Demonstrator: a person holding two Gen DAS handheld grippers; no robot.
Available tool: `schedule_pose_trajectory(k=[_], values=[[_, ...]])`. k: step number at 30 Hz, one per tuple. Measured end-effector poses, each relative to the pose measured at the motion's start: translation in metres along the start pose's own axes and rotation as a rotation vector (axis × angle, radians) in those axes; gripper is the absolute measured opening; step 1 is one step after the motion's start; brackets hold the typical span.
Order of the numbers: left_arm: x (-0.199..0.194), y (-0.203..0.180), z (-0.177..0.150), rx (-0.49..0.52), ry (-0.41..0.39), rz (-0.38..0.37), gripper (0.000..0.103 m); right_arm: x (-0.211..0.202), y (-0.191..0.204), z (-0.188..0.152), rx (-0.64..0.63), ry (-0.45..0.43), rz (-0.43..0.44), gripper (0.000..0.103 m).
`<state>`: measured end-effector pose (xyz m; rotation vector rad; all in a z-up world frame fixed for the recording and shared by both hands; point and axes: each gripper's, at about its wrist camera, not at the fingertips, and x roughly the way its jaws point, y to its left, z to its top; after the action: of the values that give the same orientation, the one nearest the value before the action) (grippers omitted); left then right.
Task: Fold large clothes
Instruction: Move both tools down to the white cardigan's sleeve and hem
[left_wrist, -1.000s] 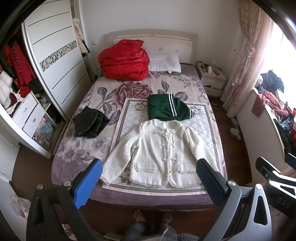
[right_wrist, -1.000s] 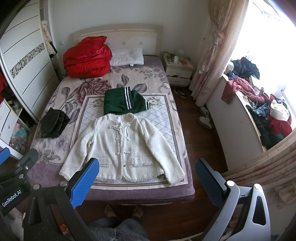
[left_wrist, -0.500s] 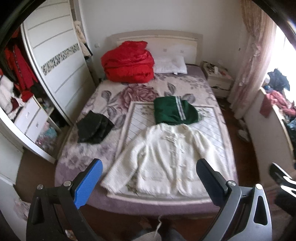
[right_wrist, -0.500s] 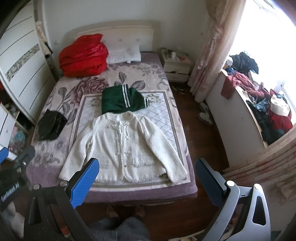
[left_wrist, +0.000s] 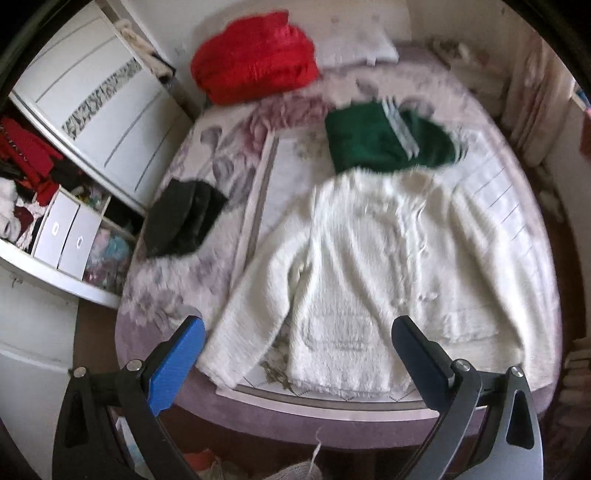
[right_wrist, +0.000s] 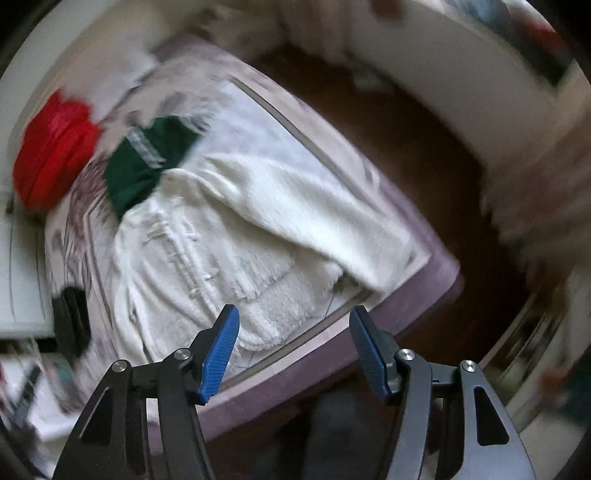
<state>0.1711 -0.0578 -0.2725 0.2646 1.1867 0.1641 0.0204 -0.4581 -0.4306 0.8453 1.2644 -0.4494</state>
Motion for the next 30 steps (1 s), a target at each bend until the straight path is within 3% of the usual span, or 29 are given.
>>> schedule_pose_trajectory(k=[2,8,12,17,18,19,20,21,27,28,30], values=[[0.025,-0.015,-0.006,-0.005,0.029,0.024,0.103,0.052,-0.047,0.017,0.095,0.027,-0.005,0.072],[0.117,-0.076,-0.026,0.004,0.169,0.059,0.103,0.183,-0.162,0.054,0.262,0.074,-0.123,0.074],[0.161,-0.117,-0.034,0.04,0.216,0.065,0.103,0.245,-0.199,0.064,0.299,0.113,-0.147,0.074],[0.195,-0.164,-0.037,0.103,0.217,0.038,0.103,0.313,-0.205,0.069,0.338,0.178,-0.071,0.074],[0.2,-0.174,-0.037,0.128,0.204,0.036,0.103,0.313,-0.201,0.069,0.32,0.154,-0.091,0.072],[0.2,-0.179,-0.037,0.142,0.191,0.034,0.103,0.313,-0.194,0.069,0.274,0.124,-0.109,0.058],[0.201,-0.186,-0.038,0.166,0.173,0.033,0.103,0.311,-0.185,0.069,0.214,0.103,-0.14,0.031],[0.203,-0.191,-0.039,0.182,0.162,0.034,0.103,0.309,-0.179,0.069,0.173,0.091,-0.192,0.012],[0.209,-0.21,-0.047,0.261,0.156,0.015,0.103,0.27,-0.197,0.088,0.199,-0.127,-0.26,0.008],[0.209,-0.211,-0.048,0.269,0.156,0.013,0.103,0.269,-0.203,0.098,0.206,-0.144,-0.274,0.008],[0.211,-0.213,-0.049,0.281,0.164,0.014,0.103,0.287,-0.218,0.115,0.216,-0.069,-0.244,0.01]])
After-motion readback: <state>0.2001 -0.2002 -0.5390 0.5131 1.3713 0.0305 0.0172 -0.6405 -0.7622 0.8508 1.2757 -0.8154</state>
